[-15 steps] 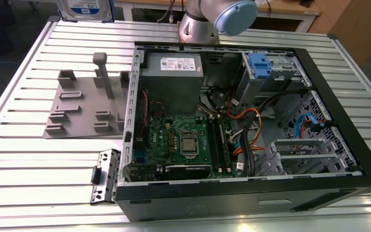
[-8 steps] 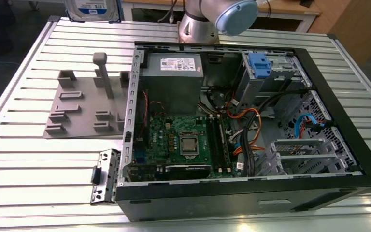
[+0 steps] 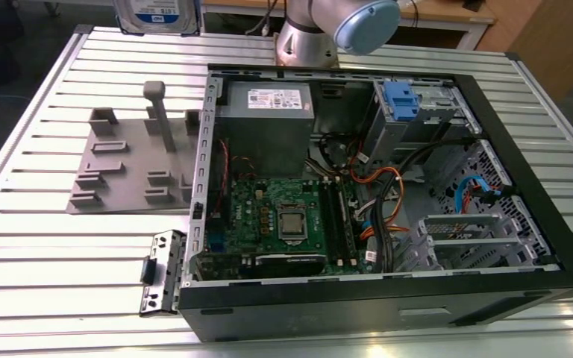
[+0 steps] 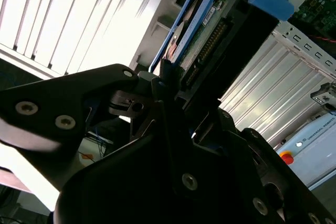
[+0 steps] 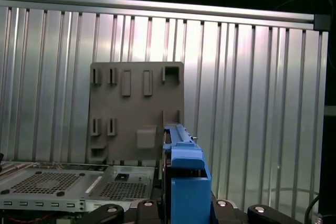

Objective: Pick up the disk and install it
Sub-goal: 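Pick up the disk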

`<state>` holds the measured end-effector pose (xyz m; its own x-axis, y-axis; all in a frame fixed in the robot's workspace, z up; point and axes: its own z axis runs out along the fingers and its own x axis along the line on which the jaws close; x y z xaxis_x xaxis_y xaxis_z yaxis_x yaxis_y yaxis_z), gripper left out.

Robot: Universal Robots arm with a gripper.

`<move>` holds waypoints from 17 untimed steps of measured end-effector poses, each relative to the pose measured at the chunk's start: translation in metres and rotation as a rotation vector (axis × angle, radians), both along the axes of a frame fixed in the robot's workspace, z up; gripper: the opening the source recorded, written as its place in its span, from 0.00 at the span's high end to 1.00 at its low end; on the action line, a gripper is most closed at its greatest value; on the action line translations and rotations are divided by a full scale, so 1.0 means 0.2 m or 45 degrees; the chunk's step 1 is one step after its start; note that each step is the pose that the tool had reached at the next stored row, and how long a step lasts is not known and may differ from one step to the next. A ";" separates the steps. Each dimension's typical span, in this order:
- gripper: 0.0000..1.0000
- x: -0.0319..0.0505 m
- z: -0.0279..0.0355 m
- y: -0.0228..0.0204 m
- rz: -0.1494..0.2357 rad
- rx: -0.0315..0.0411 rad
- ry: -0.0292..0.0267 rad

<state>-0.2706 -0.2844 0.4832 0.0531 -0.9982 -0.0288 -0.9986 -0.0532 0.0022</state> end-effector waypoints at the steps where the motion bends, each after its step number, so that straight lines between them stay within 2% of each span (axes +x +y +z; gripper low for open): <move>1: 0.64 0.013 0.000 0.000 0.000 0.0000 0.0003; 17: 0.64 0.194 0.000 0.000 0.000 0.0001 0.0028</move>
